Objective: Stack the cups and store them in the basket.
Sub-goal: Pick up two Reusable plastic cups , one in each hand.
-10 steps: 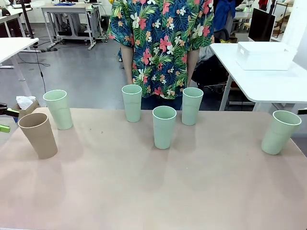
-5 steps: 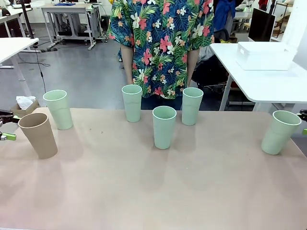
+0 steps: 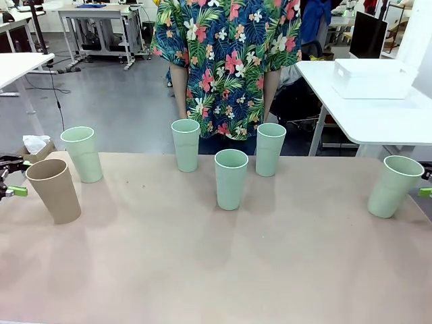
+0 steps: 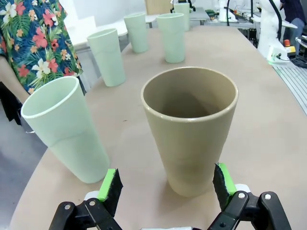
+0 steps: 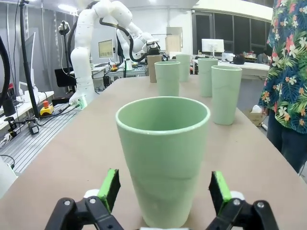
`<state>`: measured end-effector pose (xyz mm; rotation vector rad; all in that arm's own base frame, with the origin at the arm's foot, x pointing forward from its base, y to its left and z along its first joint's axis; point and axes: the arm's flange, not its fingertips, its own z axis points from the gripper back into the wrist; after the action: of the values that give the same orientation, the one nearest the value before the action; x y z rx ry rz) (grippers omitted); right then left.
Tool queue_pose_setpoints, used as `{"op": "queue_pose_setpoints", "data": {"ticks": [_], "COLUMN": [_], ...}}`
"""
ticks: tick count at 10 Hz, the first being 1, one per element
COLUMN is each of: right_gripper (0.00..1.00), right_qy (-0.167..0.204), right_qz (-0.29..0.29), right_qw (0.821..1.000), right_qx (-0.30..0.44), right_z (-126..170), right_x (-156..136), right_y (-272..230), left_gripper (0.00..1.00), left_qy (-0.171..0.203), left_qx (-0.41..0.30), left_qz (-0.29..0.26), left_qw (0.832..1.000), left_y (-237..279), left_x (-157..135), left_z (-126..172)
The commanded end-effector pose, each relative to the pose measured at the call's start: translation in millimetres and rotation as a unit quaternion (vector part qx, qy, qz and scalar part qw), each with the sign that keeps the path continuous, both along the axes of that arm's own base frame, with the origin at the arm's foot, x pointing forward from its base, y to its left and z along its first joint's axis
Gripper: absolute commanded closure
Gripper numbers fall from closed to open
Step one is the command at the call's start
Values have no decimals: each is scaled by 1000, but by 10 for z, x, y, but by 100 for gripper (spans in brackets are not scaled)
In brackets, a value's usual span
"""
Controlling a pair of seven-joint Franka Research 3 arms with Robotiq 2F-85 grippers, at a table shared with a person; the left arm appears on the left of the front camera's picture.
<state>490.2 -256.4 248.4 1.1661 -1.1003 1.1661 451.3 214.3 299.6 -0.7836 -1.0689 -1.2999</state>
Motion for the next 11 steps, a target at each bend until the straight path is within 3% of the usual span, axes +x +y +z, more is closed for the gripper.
{"op": "queue_pose_setpoints", "data": {"ticks": [1, 11], "right_gripper": [0, 0], "right_qy": [-15, -2], "right_qz": [14, 17], "right_qw": [1000, 1000], "right_qx": [-1, 7], "right_z": [-34, -144], "right_x": [-6, 33], "right_y": [76, 149], "left_gripper": [0, 0], "left_qy": [-28, -4], "left_qx": [-14, -9], "left_qz": [0, -64], "left_qw": [999, 998], "left_y": [-15, -192], "left_x": [-86, -38], "left_z": [-134, -284]}}
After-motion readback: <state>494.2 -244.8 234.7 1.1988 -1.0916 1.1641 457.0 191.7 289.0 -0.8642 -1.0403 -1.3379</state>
